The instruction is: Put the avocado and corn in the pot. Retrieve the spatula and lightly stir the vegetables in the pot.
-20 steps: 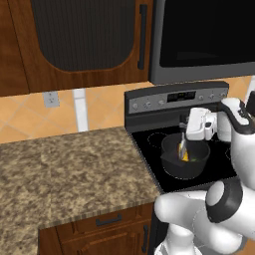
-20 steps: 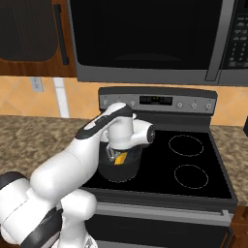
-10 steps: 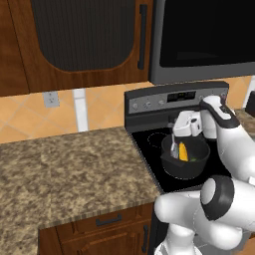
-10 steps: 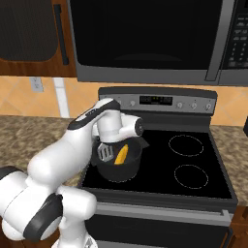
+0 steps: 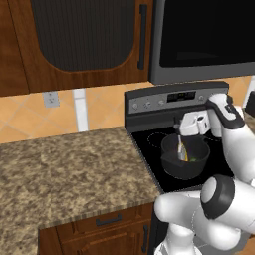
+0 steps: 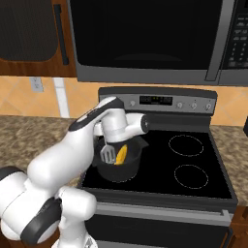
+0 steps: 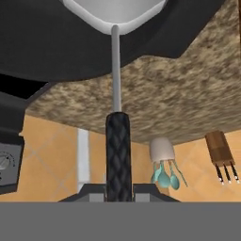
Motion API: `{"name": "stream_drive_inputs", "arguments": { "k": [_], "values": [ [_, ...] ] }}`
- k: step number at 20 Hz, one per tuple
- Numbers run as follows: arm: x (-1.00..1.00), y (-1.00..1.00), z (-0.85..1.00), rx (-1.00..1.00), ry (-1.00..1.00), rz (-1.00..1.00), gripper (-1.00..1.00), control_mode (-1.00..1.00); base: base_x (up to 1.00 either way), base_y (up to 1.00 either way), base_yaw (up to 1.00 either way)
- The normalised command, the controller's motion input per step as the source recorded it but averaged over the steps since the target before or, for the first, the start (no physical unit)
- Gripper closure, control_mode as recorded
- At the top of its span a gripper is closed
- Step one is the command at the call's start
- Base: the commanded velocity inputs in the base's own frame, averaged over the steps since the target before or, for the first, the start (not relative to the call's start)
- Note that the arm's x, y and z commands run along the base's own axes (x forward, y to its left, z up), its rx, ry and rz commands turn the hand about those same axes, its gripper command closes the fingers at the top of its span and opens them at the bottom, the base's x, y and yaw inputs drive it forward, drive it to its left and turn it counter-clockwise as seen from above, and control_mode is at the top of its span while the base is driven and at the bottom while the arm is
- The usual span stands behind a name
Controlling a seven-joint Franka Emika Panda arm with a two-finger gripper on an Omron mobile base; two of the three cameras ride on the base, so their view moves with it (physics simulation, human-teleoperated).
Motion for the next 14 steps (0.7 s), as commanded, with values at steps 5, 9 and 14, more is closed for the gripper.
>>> {"name": "stream_drive_inputs", "arguments": {
  "k": [5, 9, 14],
  "values": [
    [-0.16, -0.15, 0.00, 0.00, 0.00, 0.02, 1.00, -1.00, 0.00, 0.00, 0.00],
    [-0.01, -0.40, 0.00, 0.00, -0.06, 0.08, 1.00, -1.00, 0.00, 0.00, 0.00],
    [0.49, -0.17, 0.00, 0.00, -0.22, 0.01, 1.00, -1.00, 0.00, 0.00, 0.00]
  ]
}}
